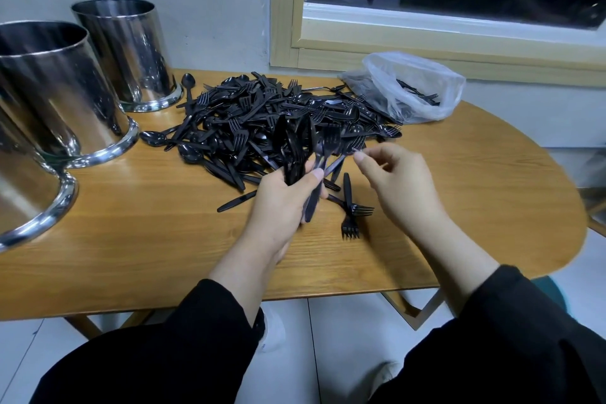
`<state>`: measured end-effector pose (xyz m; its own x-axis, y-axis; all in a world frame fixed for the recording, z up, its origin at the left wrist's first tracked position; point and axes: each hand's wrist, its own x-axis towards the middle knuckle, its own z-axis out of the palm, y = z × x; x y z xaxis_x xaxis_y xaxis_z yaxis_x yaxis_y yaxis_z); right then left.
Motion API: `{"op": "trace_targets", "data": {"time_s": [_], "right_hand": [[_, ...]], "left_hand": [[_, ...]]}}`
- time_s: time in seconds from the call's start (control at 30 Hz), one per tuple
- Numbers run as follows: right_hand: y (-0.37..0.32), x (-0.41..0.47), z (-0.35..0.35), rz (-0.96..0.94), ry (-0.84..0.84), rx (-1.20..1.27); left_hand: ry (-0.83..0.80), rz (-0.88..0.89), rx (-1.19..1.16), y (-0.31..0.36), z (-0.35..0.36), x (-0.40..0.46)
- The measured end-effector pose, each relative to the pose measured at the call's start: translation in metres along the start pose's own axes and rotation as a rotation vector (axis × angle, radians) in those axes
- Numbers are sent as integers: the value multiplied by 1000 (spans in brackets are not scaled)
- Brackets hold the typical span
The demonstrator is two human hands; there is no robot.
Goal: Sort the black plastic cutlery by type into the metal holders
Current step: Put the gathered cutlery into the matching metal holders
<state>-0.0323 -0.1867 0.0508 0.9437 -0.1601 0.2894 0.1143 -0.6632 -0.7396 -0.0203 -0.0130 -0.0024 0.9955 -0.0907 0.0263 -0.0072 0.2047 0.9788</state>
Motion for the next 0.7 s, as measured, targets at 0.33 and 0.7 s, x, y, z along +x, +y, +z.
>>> {"op": "trace_targets", "data": {"time_s": [0.33,0.7], "right_hand": [[38,-66,8,-214,-234,-252],[26,-51,-8,-221,114,-2]], "left_hand": [[29,11,86,2,-17,-12],[10,8,103,1,-18,-11]]}}
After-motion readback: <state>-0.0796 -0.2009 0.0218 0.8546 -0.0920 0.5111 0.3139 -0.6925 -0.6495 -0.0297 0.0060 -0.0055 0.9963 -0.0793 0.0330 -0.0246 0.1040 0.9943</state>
